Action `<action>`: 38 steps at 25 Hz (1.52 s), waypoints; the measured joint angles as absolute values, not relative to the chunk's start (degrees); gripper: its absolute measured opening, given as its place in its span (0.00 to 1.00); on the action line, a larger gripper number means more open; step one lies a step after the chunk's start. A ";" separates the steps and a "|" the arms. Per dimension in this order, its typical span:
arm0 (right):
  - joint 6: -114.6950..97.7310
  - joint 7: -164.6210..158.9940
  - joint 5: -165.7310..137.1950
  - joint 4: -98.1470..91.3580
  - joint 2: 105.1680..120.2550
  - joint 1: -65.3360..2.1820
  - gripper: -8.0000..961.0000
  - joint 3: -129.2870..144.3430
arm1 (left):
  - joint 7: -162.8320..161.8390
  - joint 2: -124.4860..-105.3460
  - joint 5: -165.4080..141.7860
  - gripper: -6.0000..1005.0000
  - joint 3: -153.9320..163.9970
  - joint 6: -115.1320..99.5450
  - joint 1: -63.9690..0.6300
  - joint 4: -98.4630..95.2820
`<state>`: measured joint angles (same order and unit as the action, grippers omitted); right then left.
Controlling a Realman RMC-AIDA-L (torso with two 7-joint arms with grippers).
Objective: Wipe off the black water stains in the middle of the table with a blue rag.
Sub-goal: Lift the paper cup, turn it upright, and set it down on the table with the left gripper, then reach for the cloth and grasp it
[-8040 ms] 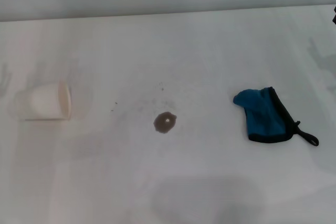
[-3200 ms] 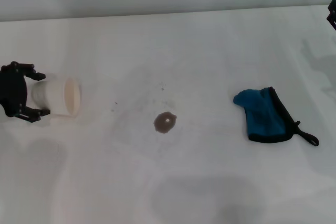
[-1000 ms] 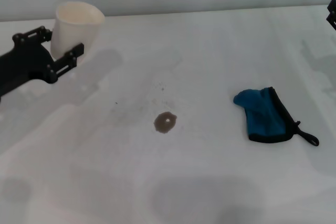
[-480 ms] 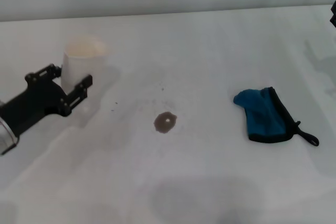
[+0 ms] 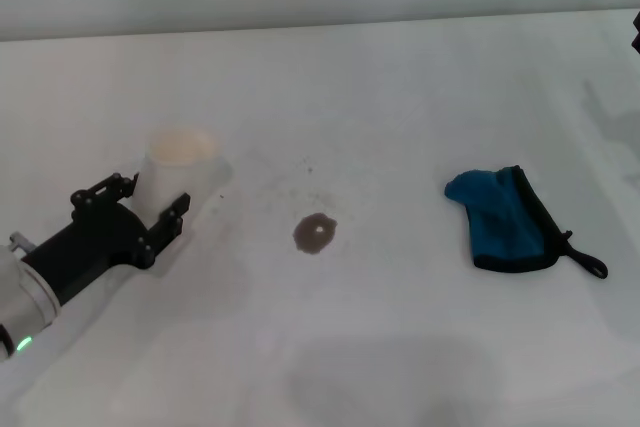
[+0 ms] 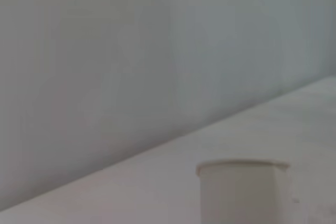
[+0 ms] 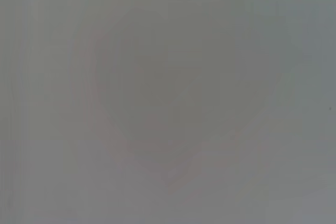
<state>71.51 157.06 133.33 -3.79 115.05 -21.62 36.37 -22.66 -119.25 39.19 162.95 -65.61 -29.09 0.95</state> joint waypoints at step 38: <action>71.04 151.38 133.29 -6.32 114.75 -20.14 0.91 37.98 | -17.30 -118.81 41.53 0.88 155.87 -71.05 -19.35 -2.14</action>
